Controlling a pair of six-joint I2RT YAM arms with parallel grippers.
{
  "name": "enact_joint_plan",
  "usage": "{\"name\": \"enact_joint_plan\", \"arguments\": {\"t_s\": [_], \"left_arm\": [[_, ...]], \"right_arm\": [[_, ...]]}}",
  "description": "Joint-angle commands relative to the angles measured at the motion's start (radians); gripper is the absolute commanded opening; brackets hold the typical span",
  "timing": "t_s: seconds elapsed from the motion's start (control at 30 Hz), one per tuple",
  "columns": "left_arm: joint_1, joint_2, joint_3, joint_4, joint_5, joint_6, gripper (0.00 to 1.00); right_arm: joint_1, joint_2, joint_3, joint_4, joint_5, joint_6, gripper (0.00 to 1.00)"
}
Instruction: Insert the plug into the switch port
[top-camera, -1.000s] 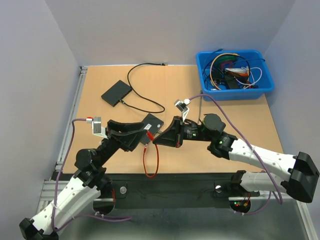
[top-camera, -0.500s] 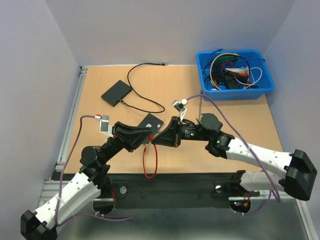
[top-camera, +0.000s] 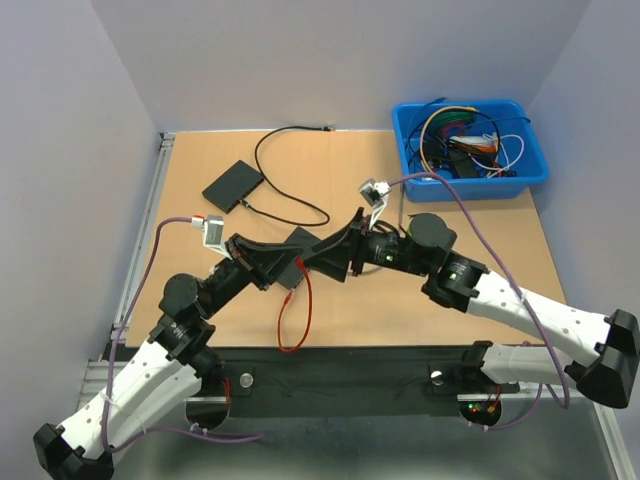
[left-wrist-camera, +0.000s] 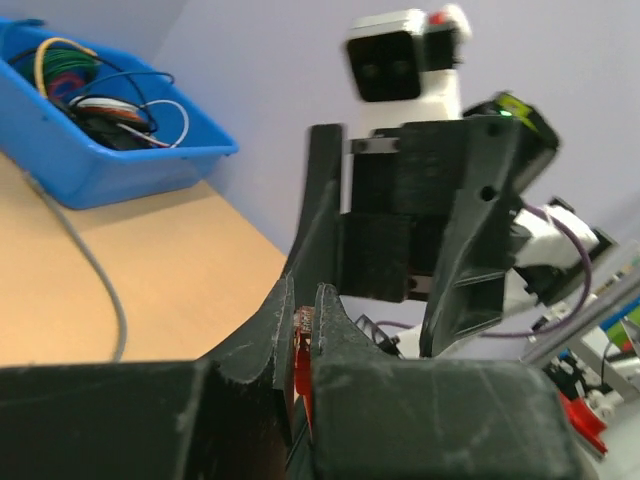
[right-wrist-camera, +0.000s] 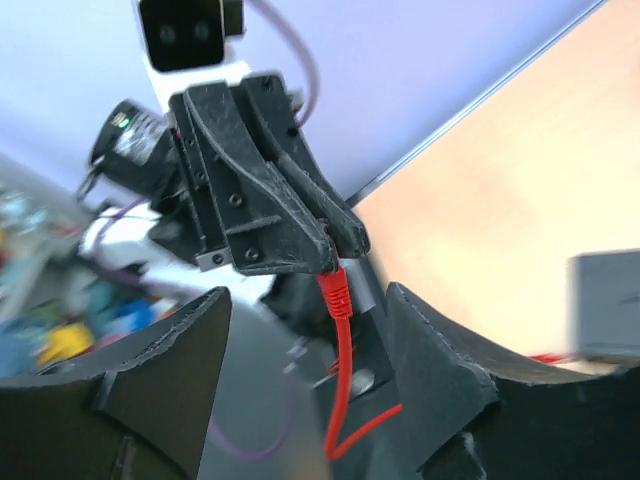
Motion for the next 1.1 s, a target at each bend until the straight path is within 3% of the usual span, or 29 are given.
{"name": "enact_joint_plan", "arguments": {"t_s": [0.0,0.07,0.1,0.23,0.5,1.07], "left_arm": [[-0.001,0.038,0.148,-0.217,-0.146,0.012,0.0],[0.001,0.06,0.176,-0.317,-0.231,-0.014,0.0],[0.001,0.086,0.199,-0.348,-0.255,-0.051,0.0],[-0.002,0.144,0.214,-0.42,-0.32,-0.103,0.0],[-0.007,0.16,0.193,-0.399,-0.324,-0.121,0.0],[-0.007,0.158,0.202,-0.408,-0.337,-0.077,0.0]], "right_arm": [[0.029,-0.08,0.093,-0.237,0.318,-0.207,0.61],[0.066,-0.056,0.145,-0.302,0.432,-0.253,0.52],[0.133,-0.037,0.165,-0.39,0.583,-0.302,0.51],[0.311,0.064,0.23,-0.468,0.846,-0.382,0.51],[0.396,0.217,0.323,-0.468,0.947,-0.426,0.47],[0.404,0.167,0.317,-0.431,1.056,-0.407,0.53]]}}
